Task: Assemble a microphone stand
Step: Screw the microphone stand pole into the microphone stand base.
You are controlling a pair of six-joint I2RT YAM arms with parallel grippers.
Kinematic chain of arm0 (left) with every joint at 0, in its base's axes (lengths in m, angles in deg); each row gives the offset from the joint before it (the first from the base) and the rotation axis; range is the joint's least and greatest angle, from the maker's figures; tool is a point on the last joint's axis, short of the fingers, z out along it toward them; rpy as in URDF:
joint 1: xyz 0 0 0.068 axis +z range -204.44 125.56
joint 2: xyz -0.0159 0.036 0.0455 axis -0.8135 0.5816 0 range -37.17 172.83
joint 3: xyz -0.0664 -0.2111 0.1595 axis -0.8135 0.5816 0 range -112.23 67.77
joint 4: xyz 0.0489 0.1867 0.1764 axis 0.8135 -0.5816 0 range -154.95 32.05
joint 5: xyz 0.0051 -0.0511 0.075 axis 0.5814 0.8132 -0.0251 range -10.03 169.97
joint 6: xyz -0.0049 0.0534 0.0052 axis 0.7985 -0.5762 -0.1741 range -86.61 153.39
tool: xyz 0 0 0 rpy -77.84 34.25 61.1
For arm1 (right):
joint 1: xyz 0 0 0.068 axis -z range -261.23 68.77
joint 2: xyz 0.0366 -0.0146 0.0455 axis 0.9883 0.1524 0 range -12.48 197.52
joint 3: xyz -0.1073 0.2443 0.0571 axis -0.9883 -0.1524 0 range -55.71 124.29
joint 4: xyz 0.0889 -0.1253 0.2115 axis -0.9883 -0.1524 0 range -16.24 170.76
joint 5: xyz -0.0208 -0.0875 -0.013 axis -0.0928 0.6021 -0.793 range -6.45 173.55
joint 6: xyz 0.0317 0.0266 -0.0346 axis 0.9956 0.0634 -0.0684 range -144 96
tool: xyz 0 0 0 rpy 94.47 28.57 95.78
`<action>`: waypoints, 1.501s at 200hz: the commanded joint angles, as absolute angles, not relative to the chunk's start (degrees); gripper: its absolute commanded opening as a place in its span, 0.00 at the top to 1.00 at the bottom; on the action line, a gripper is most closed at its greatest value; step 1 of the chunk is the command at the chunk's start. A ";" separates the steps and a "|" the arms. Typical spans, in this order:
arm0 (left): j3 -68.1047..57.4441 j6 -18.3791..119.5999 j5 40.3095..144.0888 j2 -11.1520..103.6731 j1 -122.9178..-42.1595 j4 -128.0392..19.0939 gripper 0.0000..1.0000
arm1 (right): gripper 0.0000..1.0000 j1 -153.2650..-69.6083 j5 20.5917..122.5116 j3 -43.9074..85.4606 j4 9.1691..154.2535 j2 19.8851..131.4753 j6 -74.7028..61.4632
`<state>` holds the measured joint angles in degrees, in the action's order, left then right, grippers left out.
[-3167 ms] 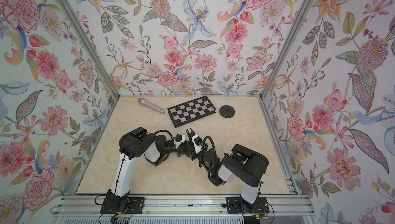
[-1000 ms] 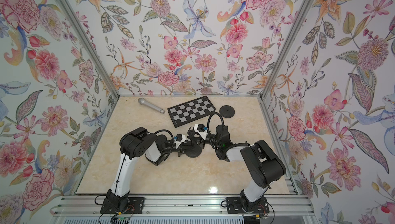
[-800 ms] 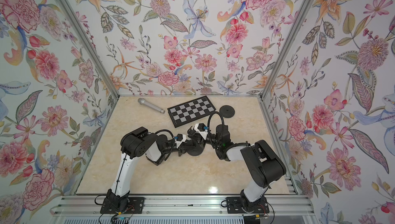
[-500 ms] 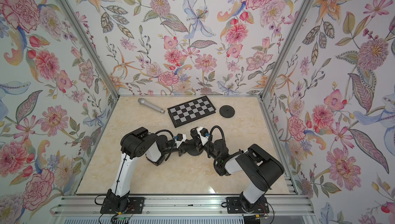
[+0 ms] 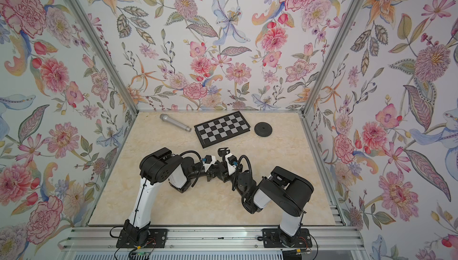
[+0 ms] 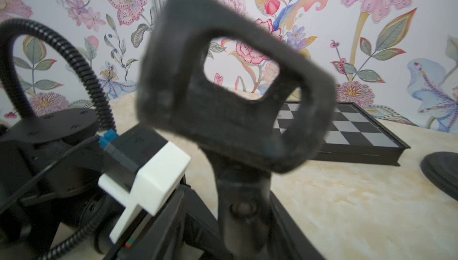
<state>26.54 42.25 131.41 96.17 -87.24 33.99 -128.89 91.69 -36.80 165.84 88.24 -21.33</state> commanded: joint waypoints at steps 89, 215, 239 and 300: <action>28.33 41.45 130.22 101.65 -88.08 47.33 0.69 | 0.46 -105.14 29.13 -24.73 147.68 84.98 -29.95; 28.75 41.08 128.04 101.18 -87.84 47.31 0.68 | 1.00 -135.91 121.33 -34.38 160.73 88.68 -19.06; 28.28 41.95 128.44 101.94 -87.99 47.31 0.68 | 1.00 -140.69 118.28 -32.59 168.94 95.84 -16.73; 28.51 40.30 129.17 101.21 -88.17 45.79 0.67 | 0.50 -129.97 80.26 -38.45 171.62 90.87 -20.63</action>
